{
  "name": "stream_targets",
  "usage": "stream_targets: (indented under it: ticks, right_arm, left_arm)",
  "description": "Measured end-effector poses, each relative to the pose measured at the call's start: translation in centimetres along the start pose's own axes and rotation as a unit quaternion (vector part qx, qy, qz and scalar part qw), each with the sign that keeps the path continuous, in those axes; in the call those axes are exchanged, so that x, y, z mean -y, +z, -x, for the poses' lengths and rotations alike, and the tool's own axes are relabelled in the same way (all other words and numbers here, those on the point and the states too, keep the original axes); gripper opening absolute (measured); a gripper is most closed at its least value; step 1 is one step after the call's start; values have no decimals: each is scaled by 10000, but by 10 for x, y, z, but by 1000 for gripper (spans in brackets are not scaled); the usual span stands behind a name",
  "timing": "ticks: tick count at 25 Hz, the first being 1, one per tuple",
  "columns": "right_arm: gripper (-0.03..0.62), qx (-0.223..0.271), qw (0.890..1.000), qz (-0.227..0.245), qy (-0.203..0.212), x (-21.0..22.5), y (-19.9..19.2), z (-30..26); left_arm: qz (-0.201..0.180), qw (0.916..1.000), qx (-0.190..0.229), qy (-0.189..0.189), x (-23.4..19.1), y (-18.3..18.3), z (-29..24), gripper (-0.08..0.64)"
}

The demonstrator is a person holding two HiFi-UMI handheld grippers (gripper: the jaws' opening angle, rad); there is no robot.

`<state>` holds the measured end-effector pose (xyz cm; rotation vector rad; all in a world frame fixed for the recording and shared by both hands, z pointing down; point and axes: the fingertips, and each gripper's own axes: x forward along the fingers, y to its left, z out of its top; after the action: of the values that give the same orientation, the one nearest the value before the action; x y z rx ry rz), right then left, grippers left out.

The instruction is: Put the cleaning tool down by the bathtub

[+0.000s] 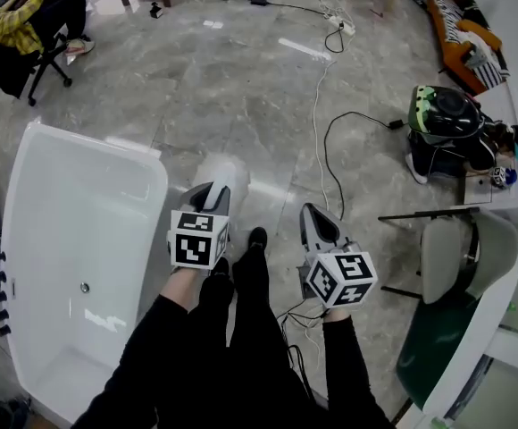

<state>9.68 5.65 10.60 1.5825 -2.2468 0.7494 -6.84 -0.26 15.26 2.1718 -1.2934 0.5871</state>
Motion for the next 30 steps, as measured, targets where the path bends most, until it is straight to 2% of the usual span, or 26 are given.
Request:
stream_targets:
  ticks: [12, 23, 30]
  right_arm:
    - [0, -387, 9991, -89, 136, 57, -33, -50]
    - [0, -570, 9982, -167, -76, 106, -91, -114]
    - [0, -525, 9979, -283, -243, 131, -125, -154]
  left_arm:
    - [41, 9997, 149, 213, -4, 4, -73, 98]
    - [175, 9991, 179, 330, -35, -44, -161, 98]
    - [253, 9991, 212, 254, -58, -71, -208, 98]
